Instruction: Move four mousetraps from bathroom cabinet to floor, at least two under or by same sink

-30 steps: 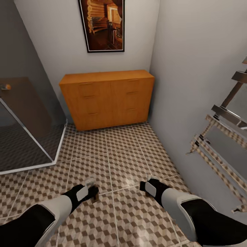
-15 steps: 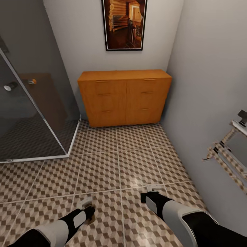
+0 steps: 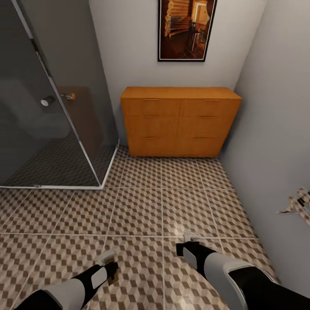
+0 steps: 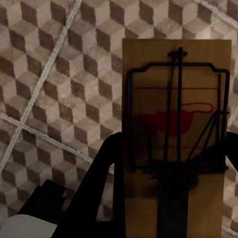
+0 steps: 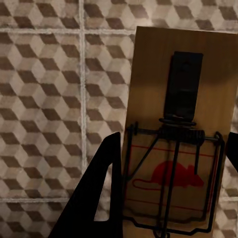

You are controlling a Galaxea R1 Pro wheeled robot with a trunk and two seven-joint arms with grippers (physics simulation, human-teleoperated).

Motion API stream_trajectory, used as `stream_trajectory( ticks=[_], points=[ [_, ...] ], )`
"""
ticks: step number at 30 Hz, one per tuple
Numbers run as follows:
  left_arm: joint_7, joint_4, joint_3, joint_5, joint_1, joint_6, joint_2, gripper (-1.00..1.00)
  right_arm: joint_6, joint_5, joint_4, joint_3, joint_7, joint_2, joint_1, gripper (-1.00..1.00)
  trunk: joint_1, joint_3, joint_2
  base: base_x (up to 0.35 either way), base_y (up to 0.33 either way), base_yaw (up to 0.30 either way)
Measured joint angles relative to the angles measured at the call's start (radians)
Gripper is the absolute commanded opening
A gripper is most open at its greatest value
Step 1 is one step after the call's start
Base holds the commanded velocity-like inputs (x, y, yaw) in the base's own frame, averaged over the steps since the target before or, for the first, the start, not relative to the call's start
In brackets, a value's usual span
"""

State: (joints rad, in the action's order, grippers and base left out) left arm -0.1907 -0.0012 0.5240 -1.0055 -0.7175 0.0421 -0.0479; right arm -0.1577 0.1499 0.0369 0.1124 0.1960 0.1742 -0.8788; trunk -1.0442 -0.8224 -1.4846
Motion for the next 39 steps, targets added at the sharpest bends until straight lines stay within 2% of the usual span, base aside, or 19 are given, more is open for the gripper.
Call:
stream_trajectory(
  ticks=[18,25,39],
  points=[
    [0.012,0.0,0.0,0.0,0.0,-0.003,0.001,-1.0,0.01,-0.002,0.0,0.0,-0.007,0.0,0.021,-1.0,0.0,-0.012,0.0,0.0,0.0,0.269],
    [0.014,0.0,0.0,0.0,0.001,-0.003,0.011,-1.0,0.008,-0.004,0.0,0.0,-0.007,0.0,0.025,-1.0,0.0,-0.016,0.0,0.0,0.0,0.27],
    [0.015,0.0,0.0,0.0,0.008,-0.002,0.014,-1.0,0.008,-0.006,0.0,0.0,-0.007,0.0,0.032,-1.0,0.0,-0.025,0.0,0.0,0.0,0.273]
  ],
)
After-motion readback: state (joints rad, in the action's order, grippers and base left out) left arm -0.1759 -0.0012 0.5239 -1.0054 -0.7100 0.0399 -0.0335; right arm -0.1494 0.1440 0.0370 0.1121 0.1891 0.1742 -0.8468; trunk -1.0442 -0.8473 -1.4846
